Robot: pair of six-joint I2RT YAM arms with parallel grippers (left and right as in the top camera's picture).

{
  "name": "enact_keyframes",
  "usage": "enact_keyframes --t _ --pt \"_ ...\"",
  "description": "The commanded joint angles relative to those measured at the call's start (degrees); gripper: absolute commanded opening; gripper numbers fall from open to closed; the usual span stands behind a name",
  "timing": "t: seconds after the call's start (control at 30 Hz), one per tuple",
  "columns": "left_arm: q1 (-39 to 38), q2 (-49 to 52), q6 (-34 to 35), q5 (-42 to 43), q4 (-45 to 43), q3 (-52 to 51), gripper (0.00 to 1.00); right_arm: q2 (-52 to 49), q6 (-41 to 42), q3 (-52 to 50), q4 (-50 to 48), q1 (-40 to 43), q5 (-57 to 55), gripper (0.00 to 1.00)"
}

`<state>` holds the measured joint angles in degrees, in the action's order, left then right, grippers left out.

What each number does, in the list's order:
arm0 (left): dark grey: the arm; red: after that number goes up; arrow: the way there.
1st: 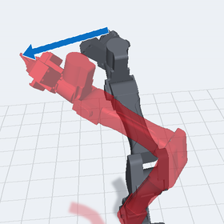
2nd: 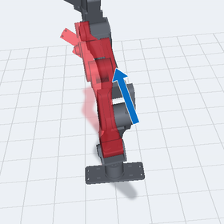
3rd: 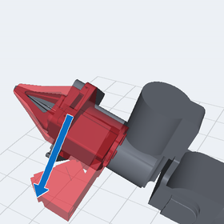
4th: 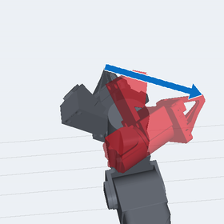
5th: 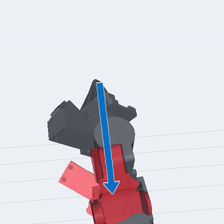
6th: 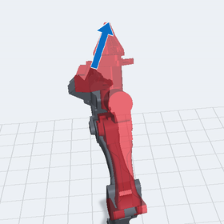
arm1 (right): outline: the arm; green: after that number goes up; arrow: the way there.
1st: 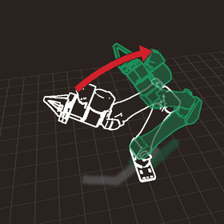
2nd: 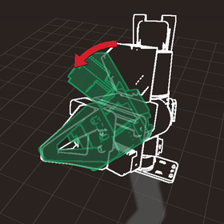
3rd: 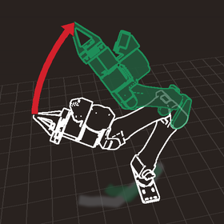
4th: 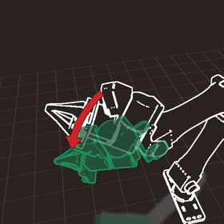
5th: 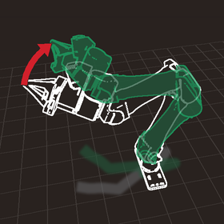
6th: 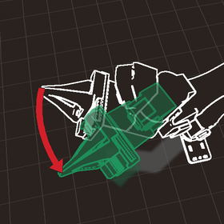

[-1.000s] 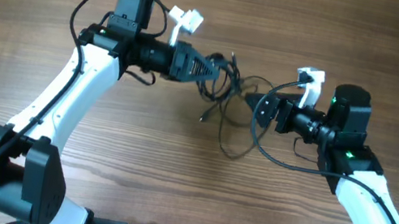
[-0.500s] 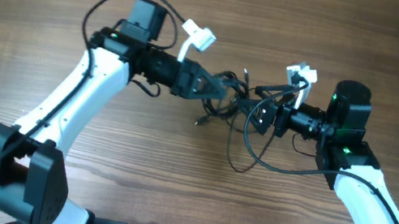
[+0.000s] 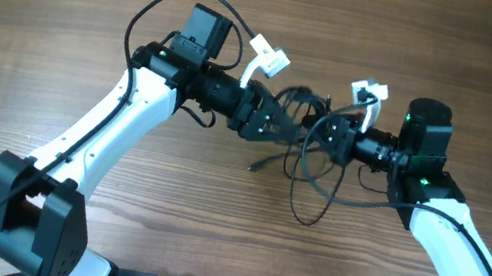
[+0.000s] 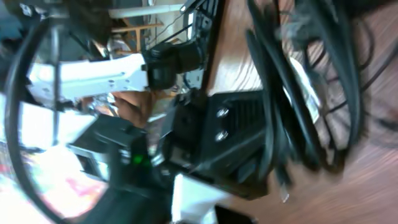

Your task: Untangle cables

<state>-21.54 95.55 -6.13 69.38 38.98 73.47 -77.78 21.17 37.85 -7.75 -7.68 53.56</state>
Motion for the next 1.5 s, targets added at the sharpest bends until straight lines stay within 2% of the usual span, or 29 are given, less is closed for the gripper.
enact_keyframes --t 0.0,0.07,0.1,0.17,0.33,0.4,0.43,0.47,0.57,0.6,0.67,0.77,0.83,0.87,0.93,0.97,1.03,1.17,1.23,1.33,1.47 --pt "-0.68 -1.27 12.46 -14.45 -0.74 0.35 1.00 -0.46 14.58 0.07 -0.17 0.15 -5.90 0.04" --pt "-1.31 -1.27 19.63 -21.35 -1.31 0.35 1.00 -0.46 16.15 0.07 -0.17 0.15 -6.16 0.04" --pt "-2.01 -1.27 25.66 -27.41 -1.68 0.35 1.00 -0.46 17.31 0.07 -0.13 0.15 -6.73 0.04" --pt "-3.34 -1.27 31.23 -34.16 -2.75 0.35 1.00 -0.46 19.67 0.07 -0.13 0.15 -7.34 0.04" --pt "-8.33 -1.27 37.11 -41.86 -8.61 0.35 1.00 -0.46 22.77 0.07 -0.13 0.15 -7.32 0.04" --pt "-10.71 -1.27 40.19 -48.83 -10.01 0.35 0.92 -0.46 22.77 0.07 -0.07 0.15 -7.30 0.04" --pt "-11.26 -1.27 41.24 -51.49 -9.99 0.35 0.84 -0.46 22.80 0.07 0.09 0.15 -7.30 0.04" --pt "-12.07 -1.27 43.34 -56.46 -9.51 0.35 0.67 -0.46 22.77 0.07 0.26 0.15 -7.30 0.04" --pt "-12.70 -1.27 46.10 -62.60 -7.50 0.35 0.11 -0.46 22.10 0.07 0.68 0.22 -7.58 0.04" --pt "-12.70 -1.27 46.07 -63.12 -7.02 0.35 0.04 -0.46 21.79 0.07 0.87 0.22 -7.87 0.04" --pt "-12.41 -1.27 46.03 -63.98 -6.36 0.35 0.04 -0.46 20.72 0.07 1.44 0.24 -9.42 0.05" --pt "-11.74 -1.27 45.24 -64.57 -6.19 0.35 0.04 -0.46 20.79 0.07 3.37 0.66 -13.29 0.13" --pt "-10.99 -1.29 42.12 -64.54 -6.19 0.35 0.04 -0.46 20.81 0.07 7.21 1.33 -20.20 0.18" --pt "-10.78 -1.29 40.48 -64.52 -6.16 0.35 0.04 -0.46 20.85 0.07 8.70 1.64 -22.73 0.26" --pt "-10.43 -1.38 37.94 -64.52 -6.08 0.35 0.04 -0.46 20.81 0.07 12.35 2.38 -28.39 0.58" --pt "-10.32 -1.40 37.20 -64.52 -6.14 0.35 0.04 -0.46 20.81 0.07 14.21 2.73 -30.82 0.67" --pt "-10.16 -1.49 36.33 -64.52 -6.40 0.35 0.04 -0.46 19.96 0.07 15.43 2.84 -31.80 0.77" --pt "-10.21 -1.49 36.61 -63.01 -7.93 0.35 0.04 -0.46 8.37 0.07 12.04 2.34 -22.01 0.87" --pt "-10.16 -1.51 36.96 -60.24 -8.87 0.37 0.04 -0.46 2.69 0.07 9.77 1.62 -17.77 0.89" --pt "-9.66 -1.95 41.18 -59.34 -9.49 0.37 0.04 -0.46 -5.16 0.07 7.50 -0.50 -16.13 0.91" --pt "-9.51 -3.23 42.69 -58.03 -9.49 0.37 0.04 -0.46 -7.67 0.07 4.92 -3.98 -16.00 0.92"
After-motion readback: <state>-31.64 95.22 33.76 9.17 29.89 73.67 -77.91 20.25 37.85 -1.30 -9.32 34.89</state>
